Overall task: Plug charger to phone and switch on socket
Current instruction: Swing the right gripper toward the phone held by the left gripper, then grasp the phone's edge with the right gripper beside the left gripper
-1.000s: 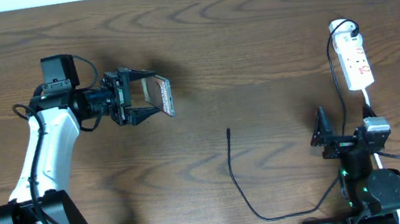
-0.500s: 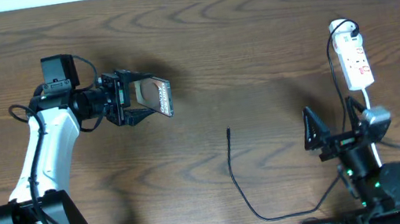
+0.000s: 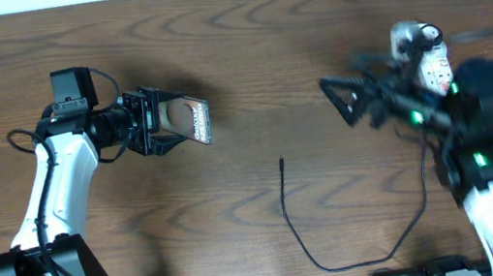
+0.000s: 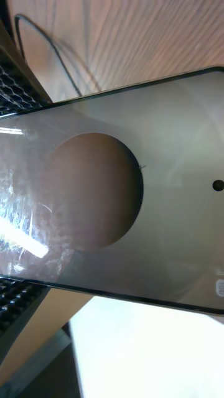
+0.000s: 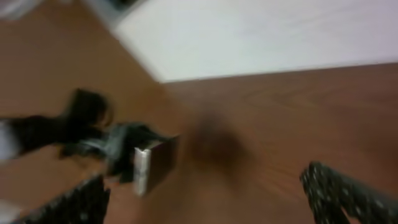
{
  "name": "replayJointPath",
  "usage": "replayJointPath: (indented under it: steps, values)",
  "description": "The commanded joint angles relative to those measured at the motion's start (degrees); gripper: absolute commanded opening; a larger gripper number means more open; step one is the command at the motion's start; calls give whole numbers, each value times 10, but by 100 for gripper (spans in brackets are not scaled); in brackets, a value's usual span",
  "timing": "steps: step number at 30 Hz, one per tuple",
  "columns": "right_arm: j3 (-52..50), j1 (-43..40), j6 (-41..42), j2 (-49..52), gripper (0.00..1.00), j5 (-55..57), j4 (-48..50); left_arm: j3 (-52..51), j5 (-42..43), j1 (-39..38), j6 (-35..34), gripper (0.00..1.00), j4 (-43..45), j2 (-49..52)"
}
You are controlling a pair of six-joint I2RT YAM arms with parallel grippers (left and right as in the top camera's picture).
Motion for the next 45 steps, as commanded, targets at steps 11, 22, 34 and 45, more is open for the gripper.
replayJointPath:
  steps: [11, 22, 34, 45]
  values:
    - [21, 50, 343, 245, 98, -139, 162, 19, -141, 0, 3, 7, -33, -10]
    - [21, 167, 246, 355, 99, -116, 164, 19, -184, -33, 3, 7, -42, -10]
    - [21, 217, 95, 368, 99, -116, 166, 19, -224, -75, -51, 7, -61, -10]
    - [21, 245, 125, 369, 99, -64, 160, 19, -243, -115, -105, 7, -60, -10]
